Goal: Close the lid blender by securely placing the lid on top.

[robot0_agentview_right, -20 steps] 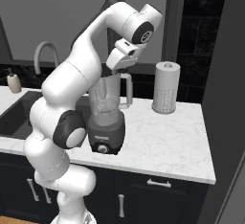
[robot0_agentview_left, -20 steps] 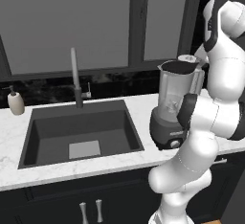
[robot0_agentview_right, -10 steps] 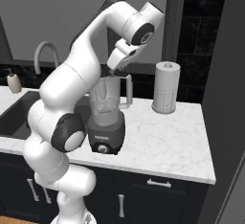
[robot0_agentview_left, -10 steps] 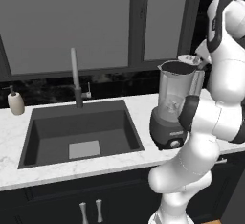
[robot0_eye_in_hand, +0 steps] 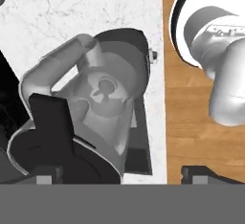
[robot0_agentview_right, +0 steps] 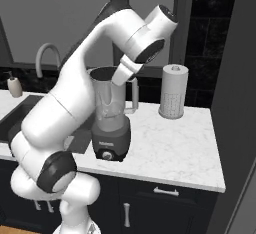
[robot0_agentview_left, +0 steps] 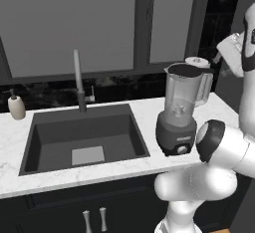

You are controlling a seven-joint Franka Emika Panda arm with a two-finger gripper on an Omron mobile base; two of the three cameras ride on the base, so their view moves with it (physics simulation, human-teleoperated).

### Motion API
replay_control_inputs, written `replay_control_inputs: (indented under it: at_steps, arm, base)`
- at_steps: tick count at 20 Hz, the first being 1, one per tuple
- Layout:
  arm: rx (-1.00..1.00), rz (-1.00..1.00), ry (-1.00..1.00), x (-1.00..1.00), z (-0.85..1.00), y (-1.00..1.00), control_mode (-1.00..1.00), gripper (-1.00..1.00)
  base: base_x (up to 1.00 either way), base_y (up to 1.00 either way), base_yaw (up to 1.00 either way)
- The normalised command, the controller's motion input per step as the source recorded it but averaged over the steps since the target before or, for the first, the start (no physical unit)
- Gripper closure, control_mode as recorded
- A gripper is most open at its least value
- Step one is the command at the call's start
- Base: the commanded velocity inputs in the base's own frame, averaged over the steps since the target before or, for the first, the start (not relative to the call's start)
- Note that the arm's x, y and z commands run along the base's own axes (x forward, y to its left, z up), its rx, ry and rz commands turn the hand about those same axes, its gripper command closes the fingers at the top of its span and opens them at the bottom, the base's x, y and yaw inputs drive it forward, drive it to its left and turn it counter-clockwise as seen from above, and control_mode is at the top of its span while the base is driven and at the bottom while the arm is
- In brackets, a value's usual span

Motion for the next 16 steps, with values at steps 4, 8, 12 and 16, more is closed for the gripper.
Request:
replay_control_inputs:
  at_steps: [4, 8, 12, 16]
  arm:
    - [-0.03, 0.16, -0.35, -1.0, -0.29, 0.0, -1.0, -1.0]
    - [-0.08, 0.14, -0.38, -1.0, -0.38, 0.0, -1.0, -1.0]
    - [-0.13, 0.07, -0.57, -1.0, -0.13, 0.24, -1.0, -1.0]
    - [-0.22, 0.08, -0.73, -1.0, -0.1, 0.28, -1.0, -1.0]
  base:
    - [0.0, 0.0, 0.0]
    - [0.0, 0.0, 0.0]
    - [0.0, 0.0, 0.0]
    - [0.0, 0.0, 0.0]
